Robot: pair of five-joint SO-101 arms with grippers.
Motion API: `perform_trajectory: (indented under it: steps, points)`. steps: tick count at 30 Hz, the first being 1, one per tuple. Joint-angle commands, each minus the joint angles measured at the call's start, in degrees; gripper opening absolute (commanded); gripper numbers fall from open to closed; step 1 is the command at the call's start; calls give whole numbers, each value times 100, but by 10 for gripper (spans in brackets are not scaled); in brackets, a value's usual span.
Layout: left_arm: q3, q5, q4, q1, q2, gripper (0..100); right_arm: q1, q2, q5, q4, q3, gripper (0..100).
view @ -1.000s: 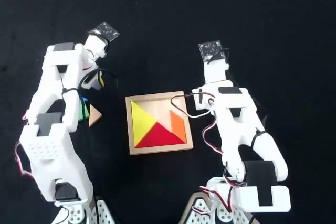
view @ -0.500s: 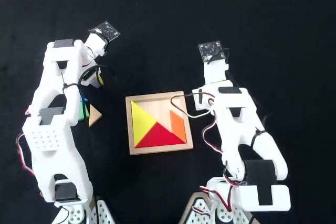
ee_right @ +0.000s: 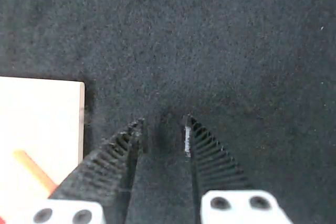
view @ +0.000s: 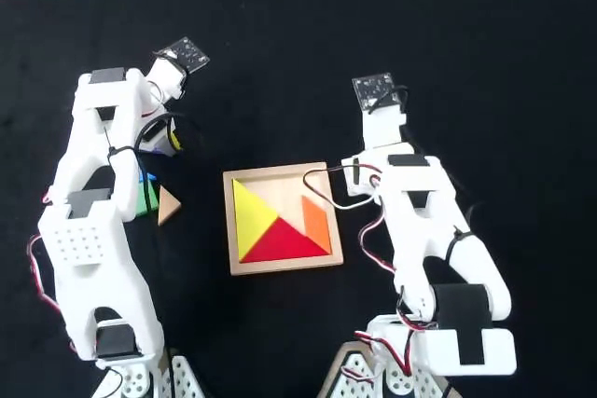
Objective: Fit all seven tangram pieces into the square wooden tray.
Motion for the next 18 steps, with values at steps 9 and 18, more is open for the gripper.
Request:
perform_trajectory:
  steps: [9, 18]
  points:
    - [-233, 202, 35, -400, -88, 245, 79, 4, 70, -105, -303, 124]
    - [-207, -281, 747, -558, -870, 245, 70, 4, 70, -202, -286, 124]
